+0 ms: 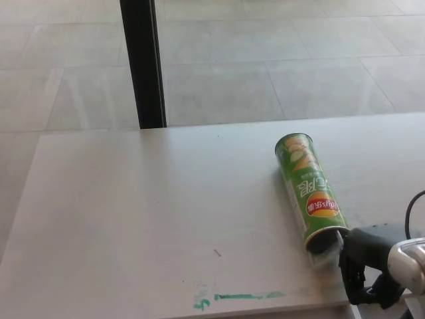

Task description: Use the right hand as a fist to push the chips tray inside its container kept in the middle of the desk

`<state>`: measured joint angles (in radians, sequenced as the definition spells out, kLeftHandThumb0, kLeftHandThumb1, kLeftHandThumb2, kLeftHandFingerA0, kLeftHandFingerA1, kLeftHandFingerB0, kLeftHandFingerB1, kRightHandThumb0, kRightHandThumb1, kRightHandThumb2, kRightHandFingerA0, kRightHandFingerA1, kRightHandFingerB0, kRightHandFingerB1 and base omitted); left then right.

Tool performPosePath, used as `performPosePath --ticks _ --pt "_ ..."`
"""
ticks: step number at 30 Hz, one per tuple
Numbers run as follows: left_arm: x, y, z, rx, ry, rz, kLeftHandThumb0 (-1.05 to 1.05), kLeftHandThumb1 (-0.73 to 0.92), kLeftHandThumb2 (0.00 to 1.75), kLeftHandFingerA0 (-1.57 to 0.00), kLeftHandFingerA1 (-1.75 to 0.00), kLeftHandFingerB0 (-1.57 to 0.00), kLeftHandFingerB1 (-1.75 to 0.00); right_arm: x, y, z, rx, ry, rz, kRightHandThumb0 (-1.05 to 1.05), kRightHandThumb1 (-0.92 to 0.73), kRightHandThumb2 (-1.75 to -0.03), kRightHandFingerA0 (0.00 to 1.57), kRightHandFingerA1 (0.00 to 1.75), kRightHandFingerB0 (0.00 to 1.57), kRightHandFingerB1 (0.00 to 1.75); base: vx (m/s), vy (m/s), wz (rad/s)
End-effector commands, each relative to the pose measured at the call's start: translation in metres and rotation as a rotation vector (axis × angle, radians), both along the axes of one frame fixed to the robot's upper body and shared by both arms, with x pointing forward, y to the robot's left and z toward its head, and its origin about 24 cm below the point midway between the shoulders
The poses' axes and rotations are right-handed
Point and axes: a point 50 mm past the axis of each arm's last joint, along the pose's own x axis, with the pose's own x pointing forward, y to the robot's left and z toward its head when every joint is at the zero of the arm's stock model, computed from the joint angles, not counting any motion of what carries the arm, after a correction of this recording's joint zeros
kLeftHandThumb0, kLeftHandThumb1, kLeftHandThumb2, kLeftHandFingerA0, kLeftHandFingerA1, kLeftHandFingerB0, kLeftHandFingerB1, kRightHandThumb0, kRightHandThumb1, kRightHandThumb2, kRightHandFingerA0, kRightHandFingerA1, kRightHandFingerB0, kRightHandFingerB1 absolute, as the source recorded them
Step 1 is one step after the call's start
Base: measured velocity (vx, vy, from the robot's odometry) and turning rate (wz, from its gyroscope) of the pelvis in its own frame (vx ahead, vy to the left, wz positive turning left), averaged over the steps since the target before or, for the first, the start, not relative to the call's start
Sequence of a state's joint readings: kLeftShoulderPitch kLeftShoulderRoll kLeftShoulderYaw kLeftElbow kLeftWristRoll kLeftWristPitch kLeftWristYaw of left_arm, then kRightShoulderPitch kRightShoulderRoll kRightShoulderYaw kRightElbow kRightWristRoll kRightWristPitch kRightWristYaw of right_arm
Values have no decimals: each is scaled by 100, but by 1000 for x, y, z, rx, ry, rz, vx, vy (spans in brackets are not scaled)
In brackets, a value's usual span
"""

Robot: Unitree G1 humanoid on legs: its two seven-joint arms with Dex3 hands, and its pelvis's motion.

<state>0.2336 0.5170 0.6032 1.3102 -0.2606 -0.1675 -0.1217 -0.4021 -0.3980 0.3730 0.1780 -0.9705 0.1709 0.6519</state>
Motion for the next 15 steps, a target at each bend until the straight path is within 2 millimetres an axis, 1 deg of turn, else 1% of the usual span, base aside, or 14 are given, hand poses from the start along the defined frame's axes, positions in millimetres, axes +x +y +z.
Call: performPosePath --ticks 1,2,3,4,5,6,7,8,9,10,11,12,13,15 --pt "-1 5 5 8 -25 21 -79 62 138 -134 -155 -31 -95 5 3 3 100 157 -34 -49 -74 -61 101 88 69 57 0 0 0" --pt "-1 4 4 13 -20 12 -80 62 138 -138 -156 -46 -104 6 2 3 102 165 -33 -48 -74 -60 97 88 65 57 0 0 0" --pt "-1 4 5 19 -10 6 -75 62 137 -132 -151 -32 -94 6 2 3 111 171 -36 -48 -73 -61 97 89 66 57 0 0 0" --pt "-1 4 5 20 1 -6 -77 64 139 -125 -148 -20 -87 6 1 4 115 182 -36 -48 -74 -60 96 87 61 55 0 0 0" --pt "-1 4 5 19 4 -11 -77 64 139 -125 -148 -20 -87 6 1 5 115 186 -35 -48 -74 -60 96 87 61 55 0 0 0" --pt "-1 4 5 18 4 -12 -104 91 95 -65 -165 -35 -129 6 1 5 112 190 -35 -49 -74 -60 96 86 64 56 0 0 0" --pt "-1 4 5 16 3 -13 -104 91 95 -65 -165 -35 -129 6 0 5 107 193 -35 -49 -74 -60 96 86 64 56 0 0 0" --pt "-1 4 5 19 15 -20 -103 91 96 -63 -165 -34 -129 6 -1 4 112 192 -28 -49 -74 -60 97 87 68 59 0 0 0" --pt "-1 4 4 10 -12 4 -79 67 140 -125 -150 -16 -85 6 -1 4 112 192 -28 -50 -74 -61 99 90 66 57 0 0 0" --pt "-1 4 4 10 -15 18 -70 59 134 -130 -148 -26 -88 7 -1 3 112 194 -34 -49 -74 -61 99 89 61 55 0 0 0" --pt "-1 4 4 13 -9 13 -73 62 136 -129 -149 -26 -89 7 -2 2 110 193 -33 -49 -74 -61 99 89 63 56 0 0 0" --pt "-1 4 4 13 -4 0 -72 63 137 -128 -148 -22 -87 8 -2 2 112 191 -29 -49 -74 -61 98 89 64 57 0 0 0" --pt "-1 4 4 11 -5 2 -66 59 133 -128 -145 -25 -86 8 -2 1 119 189 -32 -48 -74 -61 97 86 60 55 0 0 0" --pt "-2 4 4 15 4 -4 -69 59 134 -129 -147 -27 -88 8 -1 -1 121 190 -32 -48 -75 -61 96 85 61 55 0 0 0"
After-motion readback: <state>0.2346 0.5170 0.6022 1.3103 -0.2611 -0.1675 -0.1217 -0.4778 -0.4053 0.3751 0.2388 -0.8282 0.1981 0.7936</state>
